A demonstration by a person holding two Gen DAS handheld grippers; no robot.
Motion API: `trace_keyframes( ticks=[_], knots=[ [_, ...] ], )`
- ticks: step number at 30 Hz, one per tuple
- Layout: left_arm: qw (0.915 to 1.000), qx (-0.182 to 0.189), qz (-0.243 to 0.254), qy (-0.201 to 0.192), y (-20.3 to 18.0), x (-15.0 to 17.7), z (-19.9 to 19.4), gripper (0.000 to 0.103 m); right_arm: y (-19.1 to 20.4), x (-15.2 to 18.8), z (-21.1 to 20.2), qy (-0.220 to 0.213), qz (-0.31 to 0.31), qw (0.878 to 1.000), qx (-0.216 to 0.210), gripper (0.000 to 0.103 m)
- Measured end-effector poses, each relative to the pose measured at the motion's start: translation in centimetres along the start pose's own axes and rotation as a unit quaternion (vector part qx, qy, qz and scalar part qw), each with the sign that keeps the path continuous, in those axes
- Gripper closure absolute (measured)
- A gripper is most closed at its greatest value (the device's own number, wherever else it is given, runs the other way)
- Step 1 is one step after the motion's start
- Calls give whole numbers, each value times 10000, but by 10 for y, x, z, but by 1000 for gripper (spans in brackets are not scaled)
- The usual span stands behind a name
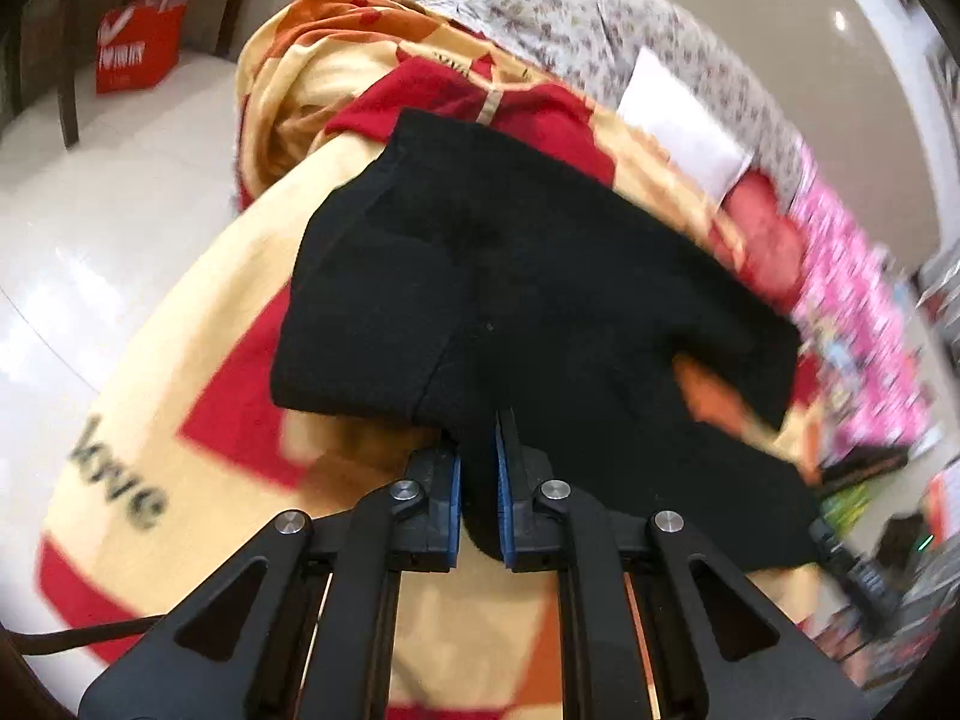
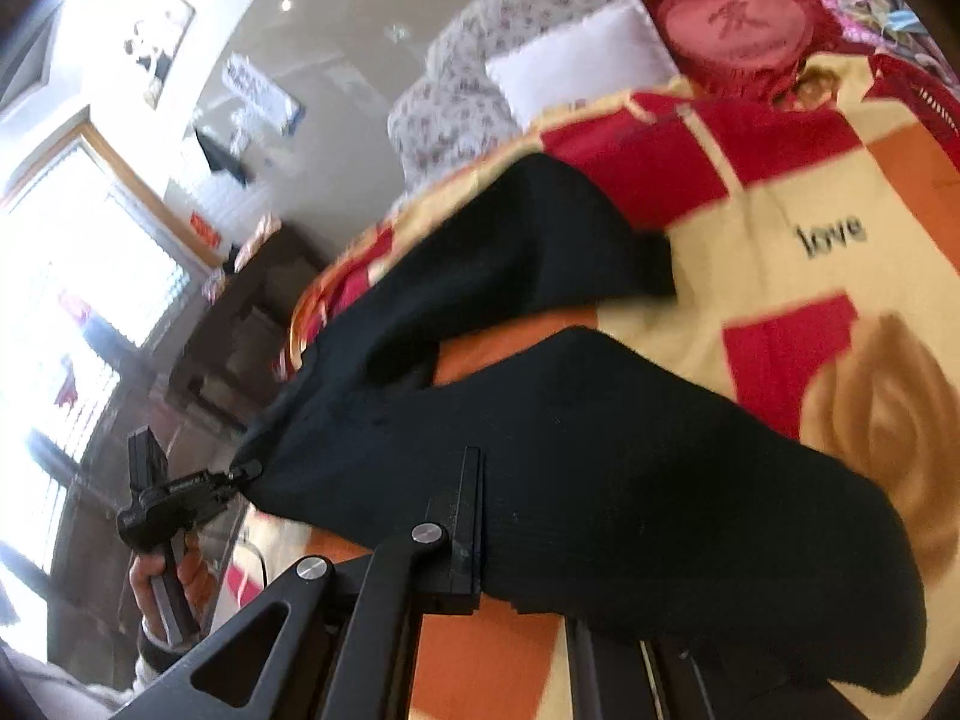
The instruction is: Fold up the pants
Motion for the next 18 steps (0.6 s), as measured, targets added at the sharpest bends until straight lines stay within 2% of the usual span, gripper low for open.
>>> trace_keyframes(
  ticks=[2,4,5,6,7,8,10,12,14,15,17,18],
  knots=[
    [9990,-361,250,40,8,12,0,90,-13,16,1,233,-79,9991,344,94],
    [9991,-380,188,95,14,18,-1,89,-33,28,0,341,153,9976,582,91],
    [9992,-366,101,90,19,18,-5,89,-41,32,-3,327,385,9972,548,89],
    [9993,-363,44,44,23,17,-9,89,-53,33,-11,192,715,9961,487,81],
    [9992,-398,23,-19,26,15,-14,89,-61,31,-15,97,870,9948,515,67],
    [9986,-515,49,-129,31,12,-19,89,-71,30,-21,-31,1064,9926,580,63],
    [9963,-780,182,-302,36,7,-27,89,-92,24,-30,-280,1437,9872,625,62],
    [9957,-833,221,-343,37,3,-32,89,-106,12,-33,-444,1422,9856,801,63],
    [9960,-776,183,-397,36,0,-37,89,-112,5,-39,-494,1174,9826,1353,64],
    [9961,-757,186,-423,34,-2,-39,89,-116,1,-45,-497,878,9766,1897,63],
    [9961,-722,275,-426,28,-5,-38,82,-127,-10,-60,-566,296,9552,2891,63],
    [9963,-686,323,-407,24,-6,-36,78,-124,-19,-65,-641,99,9501,3052,63]
  ],
)
Point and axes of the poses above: each gripper's, at about its wrist camera, not at the fingertips, and z roughly the way its jaws point, y to its left, x to its underside, the point moved 9 cm from there along z, roughly the way its jaws point, and after that the axes turned 8 degrees about -y, right-handed, at the moved point
